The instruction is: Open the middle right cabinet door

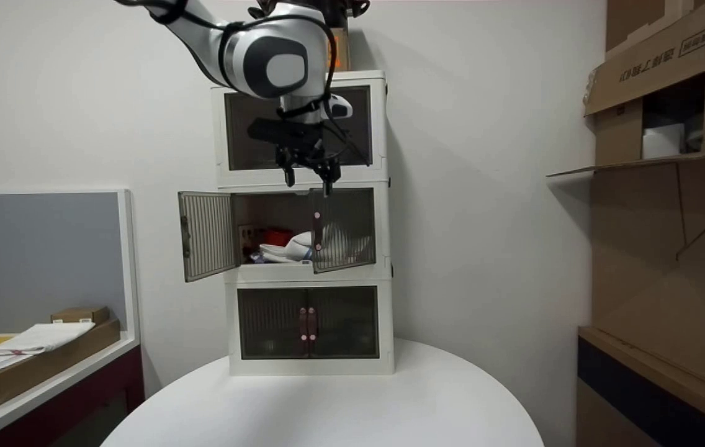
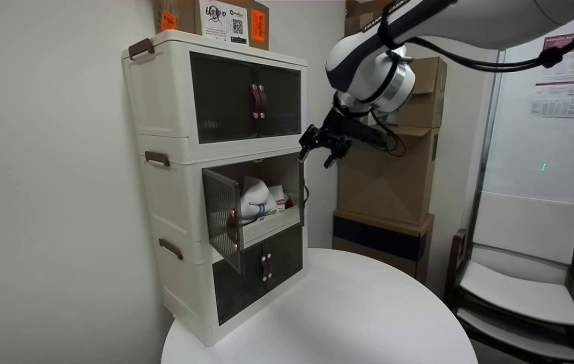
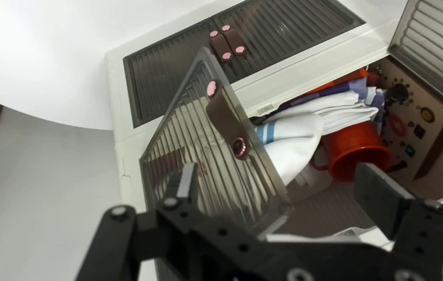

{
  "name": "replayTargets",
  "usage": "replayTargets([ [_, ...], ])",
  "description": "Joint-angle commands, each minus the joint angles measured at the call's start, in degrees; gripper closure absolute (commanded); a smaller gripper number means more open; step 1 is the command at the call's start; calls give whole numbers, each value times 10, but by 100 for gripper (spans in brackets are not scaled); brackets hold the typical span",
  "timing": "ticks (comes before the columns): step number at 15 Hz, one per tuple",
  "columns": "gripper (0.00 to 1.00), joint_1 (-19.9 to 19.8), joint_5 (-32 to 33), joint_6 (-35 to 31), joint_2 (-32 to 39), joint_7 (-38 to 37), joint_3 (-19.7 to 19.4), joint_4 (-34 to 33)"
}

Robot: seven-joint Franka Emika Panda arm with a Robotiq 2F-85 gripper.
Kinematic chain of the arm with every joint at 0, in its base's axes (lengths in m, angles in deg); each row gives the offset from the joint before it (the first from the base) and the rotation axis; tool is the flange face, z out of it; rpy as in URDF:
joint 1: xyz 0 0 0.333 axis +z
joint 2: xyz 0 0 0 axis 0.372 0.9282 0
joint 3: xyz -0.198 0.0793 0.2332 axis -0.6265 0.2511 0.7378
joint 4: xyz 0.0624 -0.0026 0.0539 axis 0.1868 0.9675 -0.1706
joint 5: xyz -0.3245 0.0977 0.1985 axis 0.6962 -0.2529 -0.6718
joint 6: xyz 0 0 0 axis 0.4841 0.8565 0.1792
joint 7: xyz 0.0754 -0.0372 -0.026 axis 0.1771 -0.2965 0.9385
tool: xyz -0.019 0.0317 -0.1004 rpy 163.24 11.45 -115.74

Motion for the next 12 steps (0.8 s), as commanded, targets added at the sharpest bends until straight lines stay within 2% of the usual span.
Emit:
replayTargets([
  [1, 0, 14, 46, 74, 5, -45, -7, -60],
  [8, 0, 12, 138, 243, 108, -168, -13, -247],
  [12, 0, 15, 148, 324, 174, -210, -13, -349],
])
